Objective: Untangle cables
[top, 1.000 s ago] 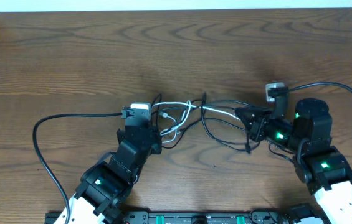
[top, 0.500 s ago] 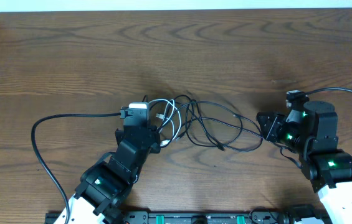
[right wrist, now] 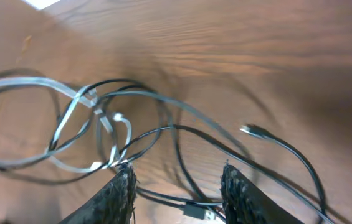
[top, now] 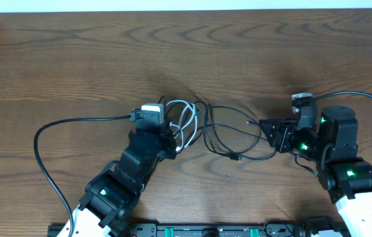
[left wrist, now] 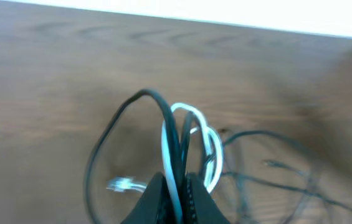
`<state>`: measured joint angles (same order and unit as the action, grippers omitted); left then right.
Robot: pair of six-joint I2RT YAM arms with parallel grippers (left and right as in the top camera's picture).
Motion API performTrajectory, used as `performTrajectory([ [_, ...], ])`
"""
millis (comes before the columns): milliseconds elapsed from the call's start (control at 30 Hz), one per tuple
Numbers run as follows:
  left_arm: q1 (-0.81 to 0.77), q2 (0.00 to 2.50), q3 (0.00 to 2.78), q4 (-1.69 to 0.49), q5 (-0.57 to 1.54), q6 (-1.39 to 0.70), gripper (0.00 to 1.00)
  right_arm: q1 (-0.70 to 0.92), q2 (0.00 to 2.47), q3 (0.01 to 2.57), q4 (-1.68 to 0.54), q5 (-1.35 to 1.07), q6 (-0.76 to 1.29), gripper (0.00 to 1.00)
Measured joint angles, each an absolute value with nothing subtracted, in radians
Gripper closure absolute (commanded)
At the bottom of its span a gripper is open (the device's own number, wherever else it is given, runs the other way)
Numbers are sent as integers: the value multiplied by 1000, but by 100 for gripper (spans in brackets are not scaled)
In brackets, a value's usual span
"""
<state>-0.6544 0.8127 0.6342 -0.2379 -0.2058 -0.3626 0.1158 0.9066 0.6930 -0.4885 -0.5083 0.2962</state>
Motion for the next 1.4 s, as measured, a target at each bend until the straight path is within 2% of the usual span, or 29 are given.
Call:
performTrajectory([
  [267, -654, 813, 634, -74, 23, -308, 92, 118, 939, 693, -461, -594, 177, 56],
  [700, -655, 813, 634, 147, 274, -274, 93, 118, 1028, 693, -280, -826, 148, 53],
  [1167, -654, 813, 634, 162, 373, -269, 93, 206, 1032, 693, -135, -937, 147, 49],
  [1400, -655, 813, 634, 162, 458, -269, 93, 232, 1032, 693, -109, -894, 147, 51],
])
